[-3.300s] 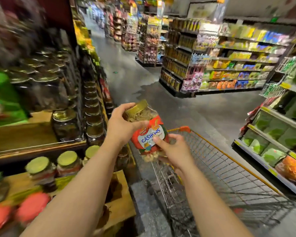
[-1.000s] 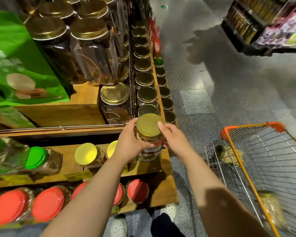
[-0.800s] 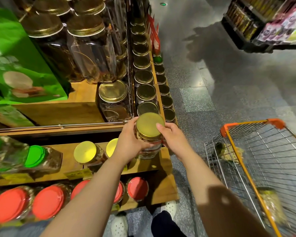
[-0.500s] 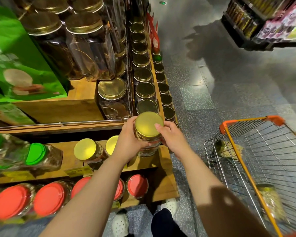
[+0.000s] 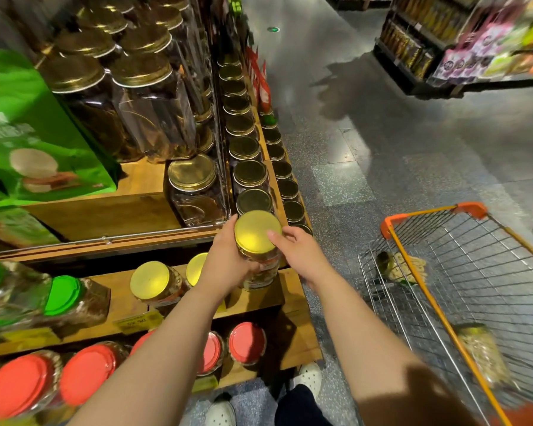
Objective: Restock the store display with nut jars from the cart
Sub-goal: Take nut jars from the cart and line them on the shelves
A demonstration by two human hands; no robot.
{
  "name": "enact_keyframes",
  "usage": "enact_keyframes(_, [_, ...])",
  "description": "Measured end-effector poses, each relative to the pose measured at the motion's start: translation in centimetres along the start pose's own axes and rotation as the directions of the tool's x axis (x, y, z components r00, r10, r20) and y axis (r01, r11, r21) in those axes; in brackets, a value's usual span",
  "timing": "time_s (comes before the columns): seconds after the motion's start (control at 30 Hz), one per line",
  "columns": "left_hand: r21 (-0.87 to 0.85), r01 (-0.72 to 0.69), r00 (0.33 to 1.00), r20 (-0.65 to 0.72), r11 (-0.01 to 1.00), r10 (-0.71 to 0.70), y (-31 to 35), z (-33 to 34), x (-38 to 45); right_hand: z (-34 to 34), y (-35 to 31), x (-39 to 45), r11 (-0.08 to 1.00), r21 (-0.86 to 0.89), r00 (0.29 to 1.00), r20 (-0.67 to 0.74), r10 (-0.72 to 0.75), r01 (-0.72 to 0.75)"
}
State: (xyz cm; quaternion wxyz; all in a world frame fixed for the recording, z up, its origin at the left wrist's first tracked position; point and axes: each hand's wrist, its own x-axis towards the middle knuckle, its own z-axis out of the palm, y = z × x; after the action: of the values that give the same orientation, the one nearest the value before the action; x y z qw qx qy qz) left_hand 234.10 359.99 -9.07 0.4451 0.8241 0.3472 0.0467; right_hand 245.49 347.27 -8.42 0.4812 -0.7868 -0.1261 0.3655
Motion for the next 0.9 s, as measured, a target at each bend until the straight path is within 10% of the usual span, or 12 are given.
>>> enact_keyframes(0.9, [0.148,-0.094,0.994,0.063,0.985,0.086,4.0,-6.7,-4.9,0.6,-2.0,-7.9,0.993,-0.085,0.948,-0.302,-0.1,0.078])
